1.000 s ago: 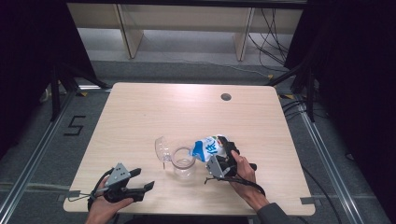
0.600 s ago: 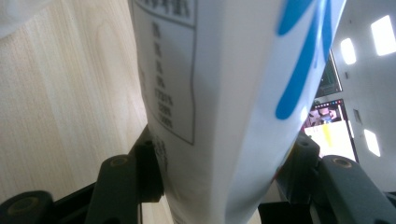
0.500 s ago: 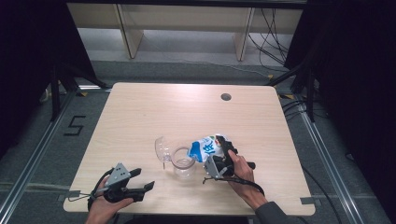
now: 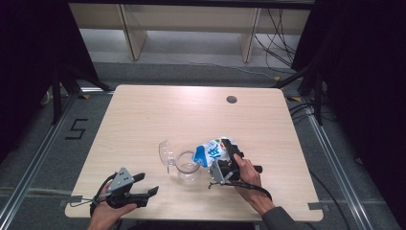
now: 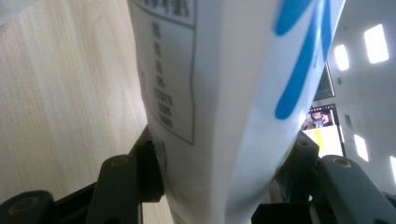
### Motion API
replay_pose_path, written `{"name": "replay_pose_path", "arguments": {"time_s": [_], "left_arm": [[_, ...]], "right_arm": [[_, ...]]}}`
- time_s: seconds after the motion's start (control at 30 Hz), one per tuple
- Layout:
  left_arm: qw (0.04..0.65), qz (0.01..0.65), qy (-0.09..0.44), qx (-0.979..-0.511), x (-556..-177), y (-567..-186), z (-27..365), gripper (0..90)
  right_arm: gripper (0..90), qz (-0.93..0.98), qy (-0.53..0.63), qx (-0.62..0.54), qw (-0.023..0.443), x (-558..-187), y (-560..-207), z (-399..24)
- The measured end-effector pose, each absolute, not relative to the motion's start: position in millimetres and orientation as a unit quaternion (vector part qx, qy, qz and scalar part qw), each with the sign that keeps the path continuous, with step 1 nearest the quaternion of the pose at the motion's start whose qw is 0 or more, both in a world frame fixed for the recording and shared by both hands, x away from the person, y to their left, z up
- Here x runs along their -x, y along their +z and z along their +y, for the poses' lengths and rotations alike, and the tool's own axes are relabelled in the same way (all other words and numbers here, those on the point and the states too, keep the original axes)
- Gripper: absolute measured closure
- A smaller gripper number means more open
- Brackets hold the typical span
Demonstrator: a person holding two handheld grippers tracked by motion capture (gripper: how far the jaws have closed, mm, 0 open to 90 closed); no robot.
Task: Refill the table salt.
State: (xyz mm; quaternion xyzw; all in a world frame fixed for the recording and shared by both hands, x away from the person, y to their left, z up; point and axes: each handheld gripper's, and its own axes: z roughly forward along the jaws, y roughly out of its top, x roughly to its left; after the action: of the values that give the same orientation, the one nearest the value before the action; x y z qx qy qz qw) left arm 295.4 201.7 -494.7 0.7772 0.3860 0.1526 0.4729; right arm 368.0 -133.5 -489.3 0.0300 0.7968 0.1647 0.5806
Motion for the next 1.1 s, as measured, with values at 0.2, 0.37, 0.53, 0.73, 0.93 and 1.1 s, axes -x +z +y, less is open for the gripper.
{"name": "replay_pose_path", "arguments": {"time_s": [0.2, 0.37, 0.53, 0.73, 0.93, 1.1], "left_arm": [[0.473, 0.387, 0.153, -0.777, -295.4, -494.6, 201.7, 26.9], [0.473, 0.386, 0.152, -0.777, -295.4, -494.7, 201.7, 26.8], [0.473, 0.387, 0.153, -0.777, -295.4, -494.6, 201.8, 26.9], [0.473, 0.386, 0.152, -0.777, -295.4, -494.7, 201.7, 26.8], [0.472, 0.385, 0.152, -0.778, -295.5, -494.8, 201.6, 26.9], [0.472, 0.384, 0.152, -0.779, -295.6, -494.8, 201.8, 26.9]], "right_arm": [[47.2, 0.796, 0.146, -0.02, 0.587, -367.9, -488.4, -135.4], [47.4, 0.797, 0.145, -0.031, 0.585, -365.9, -489.2, -134.1], [47.7, 0.792, 0.138, -0.024, 0.595, -365.5, -487.8, -133.4], [48.0, 0.788, 0.164, -0.02, 0.593, -368.7, -489.2, -132.3], [48.4, 0.78, 0.148, -0.01, 0.608, -367.4, -488.0, -131.7], [48.7, 0.779, 0.111, -0.005, 0.617, -365.4, -487.1, -131.4]]}}
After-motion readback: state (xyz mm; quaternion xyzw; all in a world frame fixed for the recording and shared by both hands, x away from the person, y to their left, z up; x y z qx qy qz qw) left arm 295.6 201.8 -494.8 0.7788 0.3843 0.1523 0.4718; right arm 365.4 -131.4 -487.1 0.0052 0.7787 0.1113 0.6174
